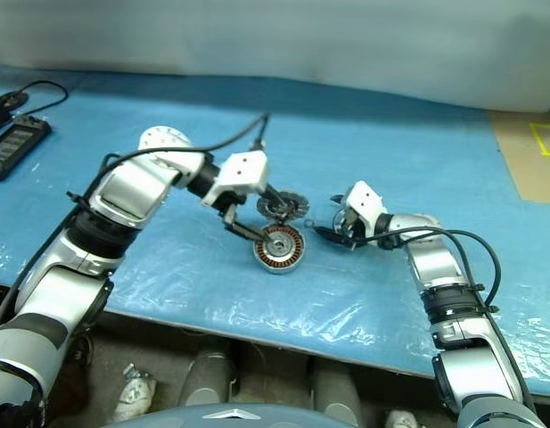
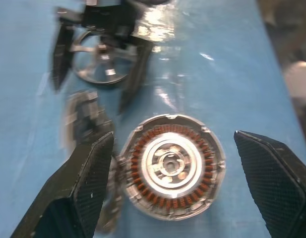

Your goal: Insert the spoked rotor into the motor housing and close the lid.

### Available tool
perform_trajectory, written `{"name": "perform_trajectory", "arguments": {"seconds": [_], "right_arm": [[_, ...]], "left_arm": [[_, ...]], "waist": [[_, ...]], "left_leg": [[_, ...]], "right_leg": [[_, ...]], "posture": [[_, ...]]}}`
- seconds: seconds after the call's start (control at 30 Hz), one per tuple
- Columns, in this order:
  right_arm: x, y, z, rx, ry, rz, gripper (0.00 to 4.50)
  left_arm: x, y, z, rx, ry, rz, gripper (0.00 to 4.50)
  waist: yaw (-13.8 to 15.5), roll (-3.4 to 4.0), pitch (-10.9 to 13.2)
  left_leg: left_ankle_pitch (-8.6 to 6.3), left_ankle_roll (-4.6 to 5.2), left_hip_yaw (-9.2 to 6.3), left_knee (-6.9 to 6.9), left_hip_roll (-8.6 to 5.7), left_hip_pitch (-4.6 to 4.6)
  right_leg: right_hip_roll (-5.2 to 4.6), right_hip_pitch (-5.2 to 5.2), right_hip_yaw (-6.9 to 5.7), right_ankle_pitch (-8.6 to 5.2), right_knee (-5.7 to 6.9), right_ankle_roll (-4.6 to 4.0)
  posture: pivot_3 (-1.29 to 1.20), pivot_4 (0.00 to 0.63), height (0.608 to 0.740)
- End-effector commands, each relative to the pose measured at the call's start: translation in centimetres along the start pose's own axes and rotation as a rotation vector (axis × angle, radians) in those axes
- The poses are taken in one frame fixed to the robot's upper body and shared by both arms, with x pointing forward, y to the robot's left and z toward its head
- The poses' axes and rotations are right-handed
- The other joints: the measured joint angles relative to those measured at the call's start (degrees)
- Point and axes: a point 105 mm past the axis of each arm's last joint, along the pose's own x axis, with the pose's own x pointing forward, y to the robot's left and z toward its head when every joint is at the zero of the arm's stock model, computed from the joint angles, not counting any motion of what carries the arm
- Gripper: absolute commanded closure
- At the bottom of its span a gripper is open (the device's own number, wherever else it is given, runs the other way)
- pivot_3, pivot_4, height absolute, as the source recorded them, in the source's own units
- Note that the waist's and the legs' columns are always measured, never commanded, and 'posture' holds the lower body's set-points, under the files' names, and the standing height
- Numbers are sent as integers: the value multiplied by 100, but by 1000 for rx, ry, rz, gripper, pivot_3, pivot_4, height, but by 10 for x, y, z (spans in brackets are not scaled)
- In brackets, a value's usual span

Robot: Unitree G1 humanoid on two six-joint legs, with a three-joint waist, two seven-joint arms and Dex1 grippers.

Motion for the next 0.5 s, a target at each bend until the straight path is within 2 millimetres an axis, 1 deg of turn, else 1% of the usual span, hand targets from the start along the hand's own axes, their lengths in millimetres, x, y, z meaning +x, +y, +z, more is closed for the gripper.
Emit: {"name": "perform_trajectory", "arguments": {"seconds": [0.03,0.1,0.2,0.3,0.4,0.5], "right_arm": [[-1,-9,20,-37,-59,-11,0],[-1,-11,23,-42,-67,-8,0],[0,-8,28,-61,-69,27,0],[-2,-7,32,-65,-75,44,0],[-5,-6,33,-72,-70,58,0],[-6,-4,31,-92,-63,68,0]], "left_arm": [[-26,9,20,-22,-177,109,440],[-35,10,15,-49,-205,161,440],[-41,6,7,-74,-254,214,440],[-46,7,0,-104,-275,274,440],[-53,9,-13,-131,-280,355,440],[-55,4,-24,-171,-321,374,440]], "waist": [[7,0,0],[-3,0,0],[1,0,0],[8,0,0],[13,0,0],[13,0,0]], "left_leg": [[0,0,0,1,0,0],[0,0,0,0,0,2],[-1,-1,0,-2,4,3],[0,0,-1,0,3,-2],[0,0,-1,2,3,-2],[-1,0,-1,2,4,0]], "right_leg": [[0,0,0,0,0,0],[0,0,0,0,0,0],[2,0,-1,0,1,0],[1,-1,-3,0,-1,0],[0,-1,-3,0,1,0],[0,0,-3,0,1,0]], "posture": [[0,150,740],[0,150,740],[0,150,740],[0,150,740],[0,150,740],[0,150,740]]}}
